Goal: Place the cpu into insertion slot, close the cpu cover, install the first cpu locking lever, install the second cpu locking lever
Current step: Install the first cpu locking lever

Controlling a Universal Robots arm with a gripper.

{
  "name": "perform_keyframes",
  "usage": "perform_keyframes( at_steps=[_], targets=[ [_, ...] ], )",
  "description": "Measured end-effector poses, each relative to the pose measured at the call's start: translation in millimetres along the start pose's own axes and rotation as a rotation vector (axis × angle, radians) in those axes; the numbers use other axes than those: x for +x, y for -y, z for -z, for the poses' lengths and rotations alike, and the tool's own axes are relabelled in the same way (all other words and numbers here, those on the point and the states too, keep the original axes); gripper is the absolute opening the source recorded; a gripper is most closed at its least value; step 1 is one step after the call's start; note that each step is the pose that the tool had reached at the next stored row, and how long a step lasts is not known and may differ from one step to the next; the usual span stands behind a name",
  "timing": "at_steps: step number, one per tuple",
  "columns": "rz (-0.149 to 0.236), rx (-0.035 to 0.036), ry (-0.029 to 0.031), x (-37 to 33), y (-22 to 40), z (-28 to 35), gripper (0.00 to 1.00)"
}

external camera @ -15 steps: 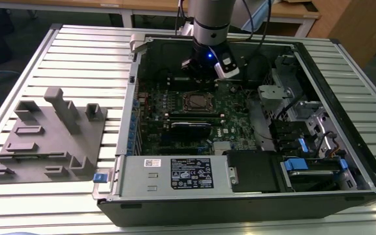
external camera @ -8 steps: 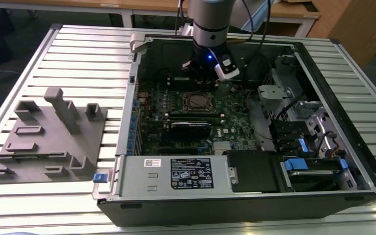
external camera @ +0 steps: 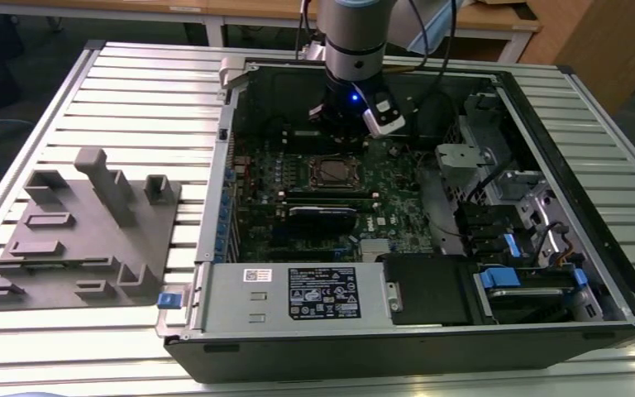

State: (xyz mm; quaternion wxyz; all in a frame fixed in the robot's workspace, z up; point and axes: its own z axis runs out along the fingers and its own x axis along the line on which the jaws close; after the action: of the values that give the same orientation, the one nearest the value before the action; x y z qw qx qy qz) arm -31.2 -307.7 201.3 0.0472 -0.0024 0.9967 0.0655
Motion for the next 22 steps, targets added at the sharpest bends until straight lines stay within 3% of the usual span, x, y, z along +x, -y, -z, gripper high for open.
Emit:
perform_keyframes(
  at_steps=[5,14,18,22],
  targets=[
    [0.0,0.0001,0.0004,0.5,0.0,0.1,0.11],
    [0.0,-0.0036,0.0032,8.7,0.1,0.9,0.11],
    [0.0,-0.0037,0.0077,8.9,1.1,1.0,0.11],
    [-0.001,-0.0036,0.016,8.9,3.2,0.6,0.11]
  ],
)
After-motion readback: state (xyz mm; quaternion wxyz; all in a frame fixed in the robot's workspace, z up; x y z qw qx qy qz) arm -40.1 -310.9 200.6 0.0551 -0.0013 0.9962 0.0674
